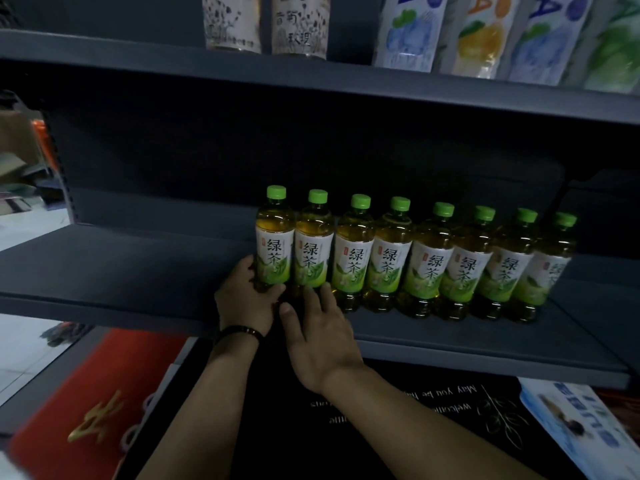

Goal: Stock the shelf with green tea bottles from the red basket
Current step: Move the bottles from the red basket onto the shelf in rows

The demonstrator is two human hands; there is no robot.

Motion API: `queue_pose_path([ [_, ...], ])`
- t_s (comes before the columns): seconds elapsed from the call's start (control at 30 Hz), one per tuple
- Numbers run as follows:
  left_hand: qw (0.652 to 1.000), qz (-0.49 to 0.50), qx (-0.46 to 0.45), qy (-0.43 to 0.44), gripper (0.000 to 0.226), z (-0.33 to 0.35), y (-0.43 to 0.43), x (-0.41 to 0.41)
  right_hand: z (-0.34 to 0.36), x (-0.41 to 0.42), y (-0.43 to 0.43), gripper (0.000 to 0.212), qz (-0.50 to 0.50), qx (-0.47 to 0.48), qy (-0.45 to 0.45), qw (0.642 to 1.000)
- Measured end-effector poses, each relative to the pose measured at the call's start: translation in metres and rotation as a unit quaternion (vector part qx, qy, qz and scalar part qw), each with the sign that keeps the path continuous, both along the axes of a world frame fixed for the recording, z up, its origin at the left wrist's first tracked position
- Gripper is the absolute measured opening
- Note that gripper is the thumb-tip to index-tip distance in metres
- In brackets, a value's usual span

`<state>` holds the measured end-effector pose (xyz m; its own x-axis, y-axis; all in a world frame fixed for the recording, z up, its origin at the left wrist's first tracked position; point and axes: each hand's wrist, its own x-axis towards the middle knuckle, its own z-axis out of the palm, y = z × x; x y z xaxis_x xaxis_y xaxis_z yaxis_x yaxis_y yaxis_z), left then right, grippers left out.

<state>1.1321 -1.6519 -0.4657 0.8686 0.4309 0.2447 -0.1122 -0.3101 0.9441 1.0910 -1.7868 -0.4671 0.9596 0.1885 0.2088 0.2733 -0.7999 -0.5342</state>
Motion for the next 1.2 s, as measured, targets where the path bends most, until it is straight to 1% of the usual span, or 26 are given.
queue_pose_path([
  [0.07, 1.0, 0.013, 0.008, 0.001, 0.072, 0.004, -0.002, -0.008, 0.007, -0.007, -0.011, 0.061, 0.019, 0.029, 0.001, 0.999],
  [0.1, 1.0, 0.02, 0.016, 0.004, 0.072, 0.008, -0.003, -0.013, 0.011, -0.013, -0.017, 0.059, 0.031, 0.035, 0.003, 0.999],
  [0.17, 0.998, 0.028, 0.047, 0.022, 0.065, 0.018, -0.005, -0.027, 0.019, -0.028, -0.036, 0.057, 0.062, 0.025, 0.021, 0.997],
  [0.2, 0.996, 0.019, 0.077, 0.043, 0.056, 0.026, -0.005, -0.035, 0.024, -0.036, -0.048, 0.059, 0.076, 0.009, 0.035, 0.996],
  [0.23, 0.991, -0.006, 0.114, 0.069, 0.046, 0.035, -0.003, -0.045, 0.029, -0.044, -0.061, 0.059, 0.087, -0.015, 0.049, 0.995],
  [0.27, 0.984, -0.065, 0.136, 0.097, 0.034, 0.046, -0.001, -0.061, 0.032, -0.055, -0.075, 0.057, 0.094, -0.039, 0.061, 0.993],
  [0.3, 0.972, -0.149, 0.135, 0.118, 0.024, 0.056, 0.0, -0.08, 0.035, -0.067, -0.089, 0.052, 0.099, -0.057, 0.071, 0.991],
  [0.33, 0.954, -0.223, 0.144, 0.139, 0.019, 0.066, -0.001, -0.098, 0.036, -0.08, -0.104, 0.045, 0.105, -0.065, 0.077, 0.989],
  [0.37, 0.927, -0.277, 0.191, 0.168, 0.017, 0.08, -0.007, -0.118, 0.037, -0.095, -0.119, 0.036, 0.111, -0.066, 0.085, 0.988],
  [0.43, 0.858, -0.331, 0.321, 0.226, 0.016, 0.085, -0.017, -0.156, 0.032, -0.129, -0.146, 0.025, 0.117, -0.062, 0.104, 0.986],
  [0.47, 0.824, -0.359, 0.365, 0.242, 0.02, 0.086, -0.025, -0.178, 0.027, -0.145, -0.158, 0.024, 0.116, -0.058, 0.119, 0.984],
  [0.5, 0.795, -0.385, 0.389, 0.26, 0.024, 0.083, -0.032, -0.202, 0.021, -0.162, -0.169, 0.024, 0.113, -0.053, 0.141, 0.982],
  [0.57, 0.739, -0.44, 0.406, 0.308, 0.031, 0.072, -0.05, -0.242, 0.006, -0.192, -0.184, 0.024, 0.105, -0.05, 0.185, 0.976],
  [0.63, 0.689, -0.477, 0.412, 0.358, 0.036, 0.057, -0.065, -0.277, -0.013, -0.22, -0.195, 0.023, 0.099, -0.052, 0.21, 0.971],
  [0.7, 0.66, -0.493, 0.426, 0.373, 0.038, 0.036, -0.083, -0.303, -0.032, -0.247, -0.203, 0.021, 0.091, -0.055, 0.229, 0.968],
  [0.8, 0.643, -0.488, 0.451, 0.381, 0.036, -0.007, -0.113, -0.334, -0.066, -0.288, -0.216, 0.019, 0.072, -0.045, 0.279, 0.957],
  [0.87, 0.637, -0.49, 0.446, 0.395, 0.034, -0.044, -0.127, -0.35, -0.097, -0.311, -0.229, 0.017, 0.043, -0.031, 0.313, 0.948],
  [0.93, 0.651, -0.468, 0.42, 0.425, 0.033, -0.084, -0.133, -0.364, -0.13, -0.333, -0.245, 0.016, 0.007, -0.04, 0.342, 0.939],
  [1.0, 0.668, -0.42, 0.401, 0.466, 0.032, -0.125, -0.13, -0.378, -0.161, -0.35, -0.257, 0.016, -0.022, -0.066, 0.384, 0.921],
  [1.07, 0.69, -0.365, 0.37, 0.504, 0.035, -0.163, -0.124, -0.39, -0.184, -0.359, -0.262, 0.026, -0.038, -0.092, 0.437, 0.894],
  [1.1, 0.701, -0.338, 0.337, 0.53, 0.033, -0.181, -0.12, -0.395, -0.193, -0.36, -0.262, 0.031, -0.037, -0.108, 0.46, 0.881],
  [1.13, 0.702, -0.326, 0.316, 0.548, 0.028, -0.195, -0.118, -0.399, -0.201, -0.359, -0.258, 0.033, -0.03, -0.12, 0.478, 0.87],
  [1.2, 0.702, -0.311, 0.297, 0.568, 0.025, -0.207, -0.121, -0.403, -0.213, -0.354, -0.245, 0.037, -0.01, -0.128, 0.502, 0.855],
])
